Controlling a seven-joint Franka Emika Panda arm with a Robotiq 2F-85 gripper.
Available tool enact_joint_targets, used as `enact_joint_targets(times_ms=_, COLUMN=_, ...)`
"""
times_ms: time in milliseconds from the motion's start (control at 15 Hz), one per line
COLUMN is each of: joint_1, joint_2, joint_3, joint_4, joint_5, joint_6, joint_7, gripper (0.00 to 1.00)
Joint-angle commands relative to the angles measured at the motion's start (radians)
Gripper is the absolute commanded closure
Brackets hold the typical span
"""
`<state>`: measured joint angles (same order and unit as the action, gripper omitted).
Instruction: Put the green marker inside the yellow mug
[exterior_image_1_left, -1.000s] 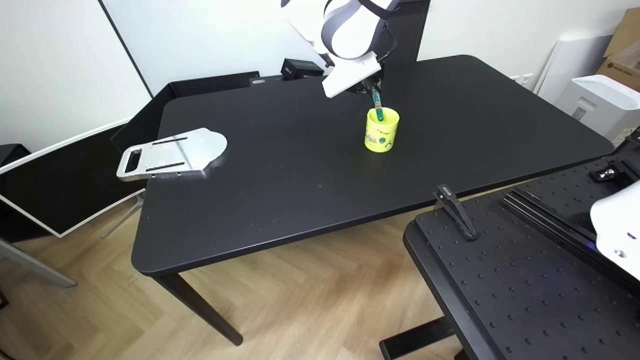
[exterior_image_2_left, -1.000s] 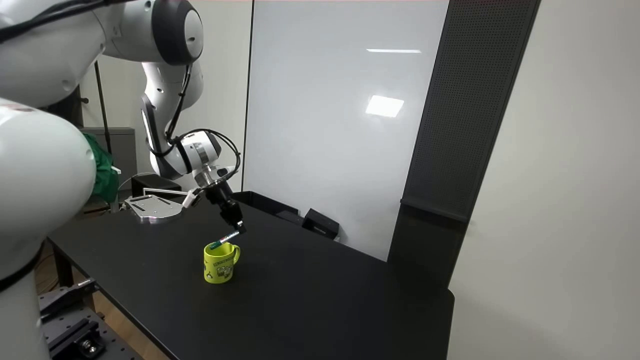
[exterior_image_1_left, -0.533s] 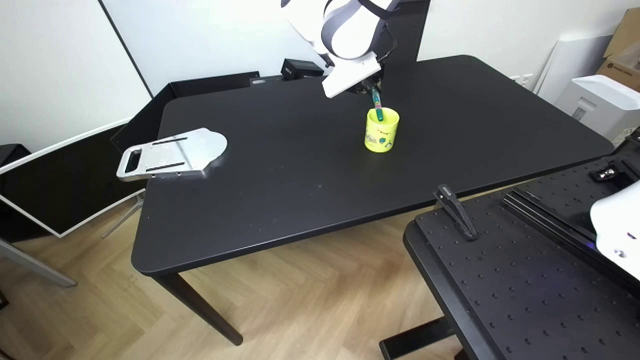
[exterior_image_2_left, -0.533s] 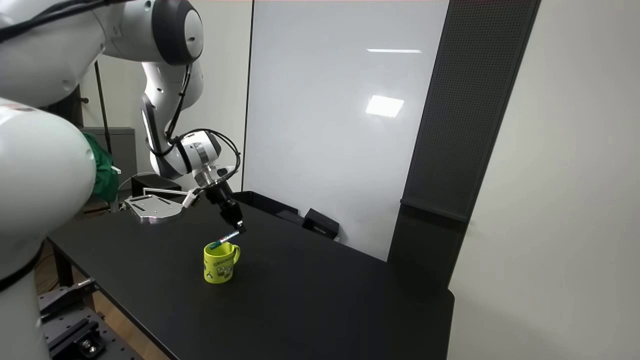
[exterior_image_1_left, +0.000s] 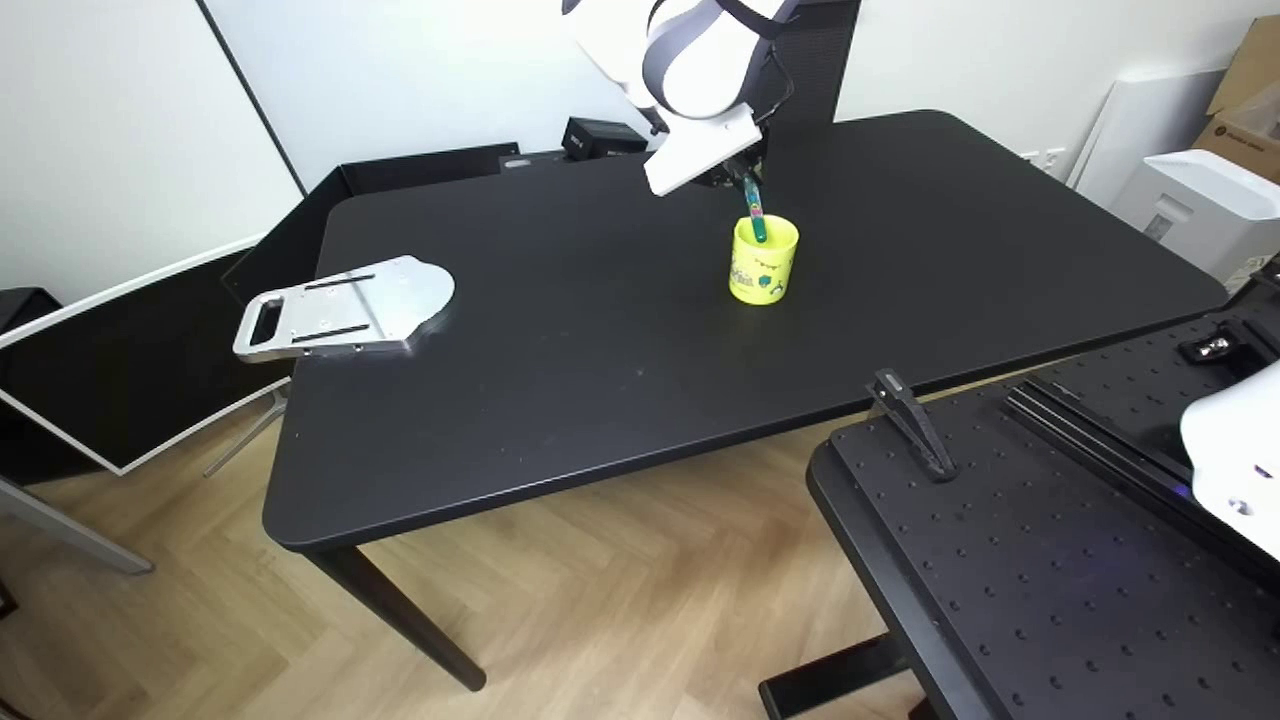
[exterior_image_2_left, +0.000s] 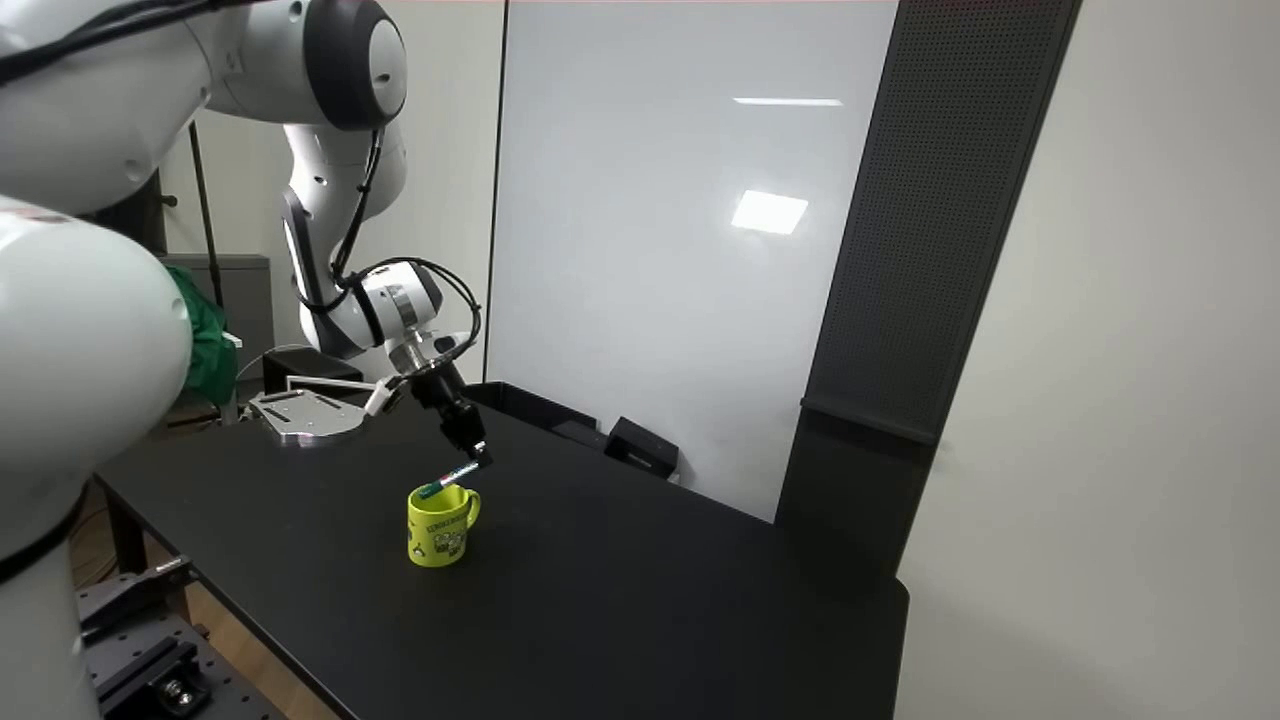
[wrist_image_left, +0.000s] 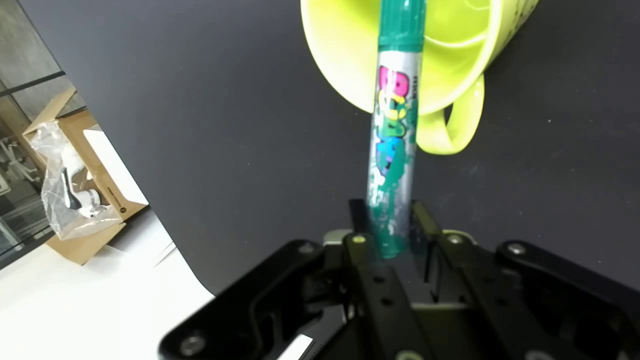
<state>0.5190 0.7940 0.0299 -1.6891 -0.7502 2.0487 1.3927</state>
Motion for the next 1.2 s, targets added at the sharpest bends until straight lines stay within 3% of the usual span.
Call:
enact_joint_targets(times_ms=0, joint_1=-0.007, joint_2=0.003, joint_3=0.009, joint_4=0.005, joint_5=-0.005, joint_6=-0.006, joint_7=0.002, gripper=0.77)
enact_joint_targets(times_ms=933, joint_1=-0.007, joint_2=0.003, joint_3=0.009, joint_4=0.005, joint_5=-0.005, joint_6=-0.006, joint_7=0.002, gripper=0.77)
enact_joint_targets(times_ms=1000, joint_1=-0.007, joint_2=0.003, joint_3=0.009, joint_4=0.005, joint_5=-0.005, joint_6=-0.006, joint_7=0.002, gripper=0.94)
enact_joint_targets(times_ms=1133, joint_1=0.001, joint_2=-0.003, joint_3=0.009, joint_4=-0.006, joint_5=-0.012, joint_6=-0.001, joint_7=0.014, gripper=0.94)
